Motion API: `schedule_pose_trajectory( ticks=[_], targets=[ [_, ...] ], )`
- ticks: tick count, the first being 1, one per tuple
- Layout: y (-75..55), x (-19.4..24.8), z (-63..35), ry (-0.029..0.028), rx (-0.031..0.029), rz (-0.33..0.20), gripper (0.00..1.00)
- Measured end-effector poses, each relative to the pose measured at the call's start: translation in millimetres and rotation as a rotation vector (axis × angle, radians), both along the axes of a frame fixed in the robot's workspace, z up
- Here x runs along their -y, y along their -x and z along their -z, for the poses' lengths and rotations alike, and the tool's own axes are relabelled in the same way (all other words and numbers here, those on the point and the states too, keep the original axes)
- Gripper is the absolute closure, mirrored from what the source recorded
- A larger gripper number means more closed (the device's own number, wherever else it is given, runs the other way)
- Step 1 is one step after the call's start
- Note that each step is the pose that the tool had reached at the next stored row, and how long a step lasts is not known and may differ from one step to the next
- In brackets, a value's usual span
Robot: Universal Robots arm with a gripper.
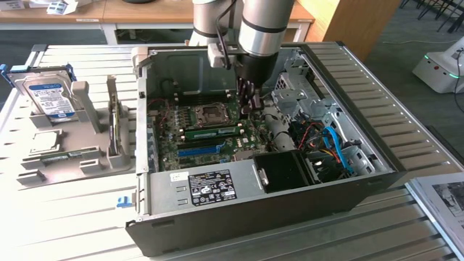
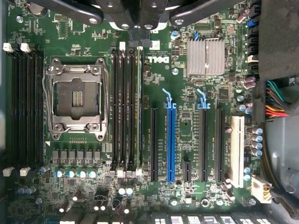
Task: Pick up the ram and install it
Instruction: 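Press down the ram until it locks into place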
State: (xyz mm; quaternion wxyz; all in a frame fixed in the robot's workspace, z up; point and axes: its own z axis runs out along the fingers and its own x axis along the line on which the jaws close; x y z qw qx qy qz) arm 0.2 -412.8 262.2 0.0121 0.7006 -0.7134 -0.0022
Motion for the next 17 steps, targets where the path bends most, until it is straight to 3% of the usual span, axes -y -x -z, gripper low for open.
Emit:
schedule_pose_trajectory(
  ticks=[17],
  targets=[
    [0.0, 0.0, 9.0, 0.0000, -0.0001, 0.000, 0.90]
  ],
)
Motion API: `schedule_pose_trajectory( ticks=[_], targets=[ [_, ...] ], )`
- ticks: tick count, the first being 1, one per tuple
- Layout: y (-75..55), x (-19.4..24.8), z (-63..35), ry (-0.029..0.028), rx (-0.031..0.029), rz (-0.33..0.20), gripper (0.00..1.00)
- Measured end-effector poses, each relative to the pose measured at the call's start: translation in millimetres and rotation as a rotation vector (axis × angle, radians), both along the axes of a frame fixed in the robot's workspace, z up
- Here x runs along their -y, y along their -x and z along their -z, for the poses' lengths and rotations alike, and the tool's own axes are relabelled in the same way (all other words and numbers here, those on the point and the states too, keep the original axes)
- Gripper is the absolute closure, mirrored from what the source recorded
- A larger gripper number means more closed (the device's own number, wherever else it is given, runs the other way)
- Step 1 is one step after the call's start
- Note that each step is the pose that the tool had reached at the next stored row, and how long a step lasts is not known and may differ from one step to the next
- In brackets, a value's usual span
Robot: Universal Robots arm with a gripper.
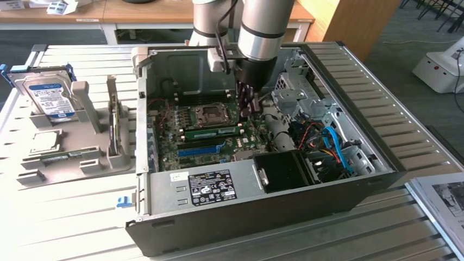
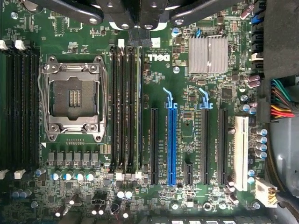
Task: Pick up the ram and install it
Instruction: 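Press down the ram until it locks into place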
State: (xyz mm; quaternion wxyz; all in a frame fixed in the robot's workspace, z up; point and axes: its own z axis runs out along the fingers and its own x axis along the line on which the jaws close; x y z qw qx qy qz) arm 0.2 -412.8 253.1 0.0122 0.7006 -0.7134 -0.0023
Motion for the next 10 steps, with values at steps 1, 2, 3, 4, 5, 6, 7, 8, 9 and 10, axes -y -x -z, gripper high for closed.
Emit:
schedule_pose_trajectory(
  ticks=[1, 2, 3, 4, 5, 6, 7, 8, 9, 10],
  targets=[
    [0.0, 0.0, 0.6, -0.0001, 0.0001, 0.000, 0.90],
    [0.0, 0.0, 1.1, -0.0001, 0.0001, 0.000, 0.90],
    [0.0, 0.0, 1.6, 0.0000, 0.0000, 0.000, 0.90],
    [0.0, 0.0, 2.1, 0.0000, 0.0000, 0.000, 0.90],
    [0.0, 0.0, 2.6, -0.0001, 0.0000, 0.000, 0.90],
    [0.0, 0.0, 3.1, 0.0000, 0.0000, 0.000, 0.90],
    [0.0, 0.0, 3.6, 0.0000, 0.0000, 0.000, 0.90],
    [0.0, 0.0, 4.1, 0.0000, 0.0000, 0.000, 0.90],
    [0.0, 0.0, 4.6, 0.0000, 0.0000, 0.000, 0.90],
    [0.0, 0.0, 5.2, 0.0000, 0.0000, 0.000, 0.90]
  ],
)
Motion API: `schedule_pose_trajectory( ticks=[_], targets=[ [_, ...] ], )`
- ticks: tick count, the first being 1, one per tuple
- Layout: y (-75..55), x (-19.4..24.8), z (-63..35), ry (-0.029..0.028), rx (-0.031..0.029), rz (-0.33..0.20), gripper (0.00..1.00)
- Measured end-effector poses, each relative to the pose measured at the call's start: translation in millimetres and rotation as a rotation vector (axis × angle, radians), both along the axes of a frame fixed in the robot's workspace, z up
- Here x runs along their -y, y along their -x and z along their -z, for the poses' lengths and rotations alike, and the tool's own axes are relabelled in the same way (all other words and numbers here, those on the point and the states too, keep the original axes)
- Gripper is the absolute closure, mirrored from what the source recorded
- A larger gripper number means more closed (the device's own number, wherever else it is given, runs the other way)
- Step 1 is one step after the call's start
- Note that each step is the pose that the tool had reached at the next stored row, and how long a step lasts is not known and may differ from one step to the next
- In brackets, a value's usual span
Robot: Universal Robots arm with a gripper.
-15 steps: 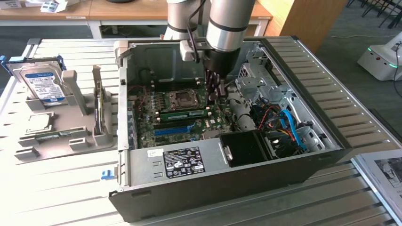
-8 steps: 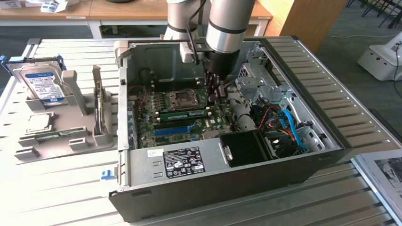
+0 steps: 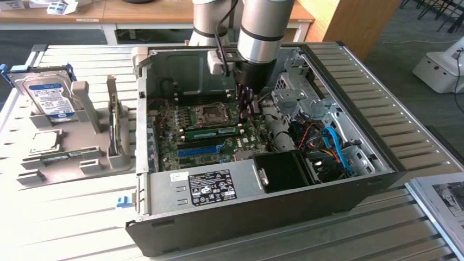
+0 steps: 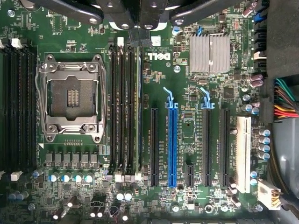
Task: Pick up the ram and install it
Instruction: 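Press down the ram until it locks into place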
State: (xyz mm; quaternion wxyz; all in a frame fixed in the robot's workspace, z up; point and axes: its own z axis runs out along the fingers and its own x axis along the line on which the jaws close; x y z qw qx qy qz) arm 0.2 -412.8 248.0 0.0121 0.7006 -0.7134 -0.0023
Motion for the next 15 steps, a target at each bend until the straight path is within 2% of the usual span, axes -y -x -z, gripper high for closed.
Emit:
schedule_pose_trajectory(
  ticks=[15],
  targets=[
    [0.0, -1.1, 3.0, -0.0001, 0.0000, 0.000, 0.90]
  ],
)
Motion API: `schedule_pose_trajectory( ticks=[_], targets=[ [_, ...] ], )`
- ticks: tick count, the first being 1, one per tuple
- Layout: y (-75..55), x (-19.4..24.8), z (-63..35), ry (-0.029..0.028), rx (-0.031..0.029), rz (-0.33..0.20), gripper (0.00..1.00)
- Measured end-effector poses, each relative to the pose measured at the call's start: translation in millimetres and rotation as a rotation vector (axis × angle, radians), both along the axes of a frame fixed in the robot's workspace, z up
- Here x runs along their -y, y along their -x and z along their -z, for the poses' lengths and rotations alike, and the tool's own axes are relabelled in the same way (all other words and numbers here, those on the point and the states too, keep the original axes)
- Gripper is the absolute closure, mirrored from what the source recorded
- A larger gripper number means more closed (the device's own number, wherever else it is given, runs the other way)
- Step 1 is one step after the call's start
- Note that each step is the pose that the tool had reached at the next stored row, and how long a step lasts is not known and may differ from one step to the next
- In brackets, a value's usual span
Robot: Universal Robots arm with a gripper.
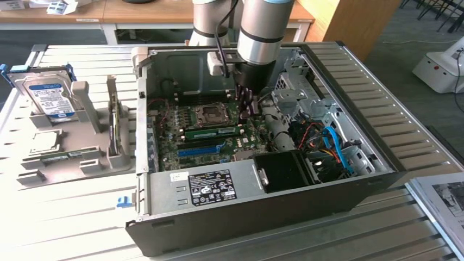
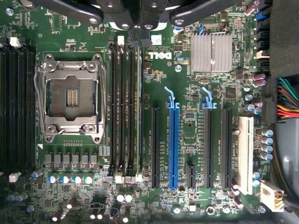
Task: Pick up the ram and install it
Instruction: 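Press down the ram until it locks into place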
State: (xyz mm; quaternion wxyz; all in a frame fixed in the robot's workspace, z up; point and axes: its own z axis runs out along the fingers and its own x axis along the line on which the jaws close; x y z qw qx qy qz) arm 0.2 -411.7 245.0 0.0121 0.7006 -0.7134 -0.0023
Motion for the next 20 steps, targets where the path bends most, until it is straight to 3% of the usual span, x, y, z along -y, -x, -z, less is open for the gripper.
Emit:
schedule_pose_trajectory(
  ticks=[20],
  targets=[
    [0.0, -1.8, 4.3, 0.0001, 0.0000, 0.000, 0.90]
  ],
)
